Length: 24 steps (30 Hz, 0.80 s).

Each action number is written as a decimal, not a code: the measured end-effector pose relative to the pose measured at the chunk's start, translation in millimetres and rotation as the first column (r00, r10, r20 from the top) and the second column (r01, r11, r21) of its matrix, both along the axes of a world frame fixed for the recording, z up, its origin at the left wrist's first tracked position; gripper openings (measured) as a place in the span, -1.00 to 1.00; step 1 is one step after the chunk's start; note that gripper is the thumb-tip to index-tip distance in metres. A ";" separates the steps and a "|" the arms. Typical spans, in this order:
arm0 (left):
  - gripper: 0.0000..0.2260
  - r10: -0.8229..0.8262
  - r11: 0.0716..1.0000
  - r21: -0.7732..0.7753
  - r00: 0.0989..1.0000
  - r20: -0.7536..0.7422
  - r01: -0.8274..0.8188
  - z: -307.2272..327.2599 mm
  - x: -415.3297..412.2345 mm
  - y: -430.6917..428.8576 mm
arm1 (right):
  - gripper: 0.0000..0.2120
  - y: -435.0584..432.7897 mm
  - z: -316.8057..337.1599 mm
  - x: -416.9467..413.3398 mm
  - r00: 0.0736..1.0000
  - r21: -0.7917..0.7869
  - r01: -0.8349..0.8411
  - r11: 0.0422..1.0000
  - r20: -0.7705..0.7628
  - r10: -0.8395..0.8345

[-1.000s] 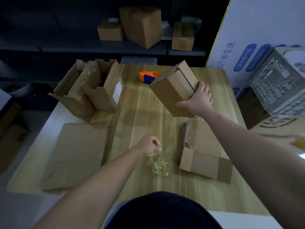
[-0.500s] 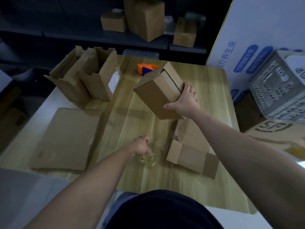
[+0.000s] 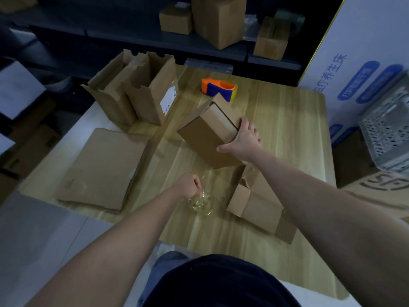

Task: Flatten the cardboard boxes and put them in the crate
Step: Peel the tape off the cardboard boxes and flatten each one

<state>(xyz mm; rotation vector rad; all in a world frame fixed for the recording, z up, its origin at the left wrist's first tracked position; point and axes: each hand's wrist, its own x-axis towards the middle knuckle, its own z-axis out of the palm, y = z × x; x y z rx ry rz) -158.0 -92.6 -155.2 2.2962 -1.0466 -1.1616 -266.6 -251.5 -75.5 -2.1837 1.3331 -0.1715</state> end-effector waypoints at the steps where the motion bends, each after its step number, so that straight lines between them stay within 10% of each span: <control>1: -0.71 -0.022 0.999 0.024 0.999 0.050 0.020 -2.6 -1.5 0.1 | 0.12 -0.2 -0.1 1.5 1.000 0.002 -0.005 1.000 -0.001 0.005; 16: -0.43 -0.200 0.977 0.124 0.946 0.254 0.173 7.6 6.8 -6.1 | 0.12 -1.8 2.2 14.5 0.993 -0.036 -0.057 0.998 -0.107 0.053; 20: -0.65 -0.153 0.988 0.026 0.988 0.025 0.152 10.8 17.2 -10.9 | 0.12 -3.3 2.3 17.2 0.992 -0.035 -0.045 0.998 -0.120 0.041; 24: -0.80 0.171 0.975 -0.099 0.959 -0.227 -0.197 34.5 29.0 -24.3 | 0.12 -3.3 2.7 22.0 0.991 -0.028 -0.017 0.999 -0.135 0.013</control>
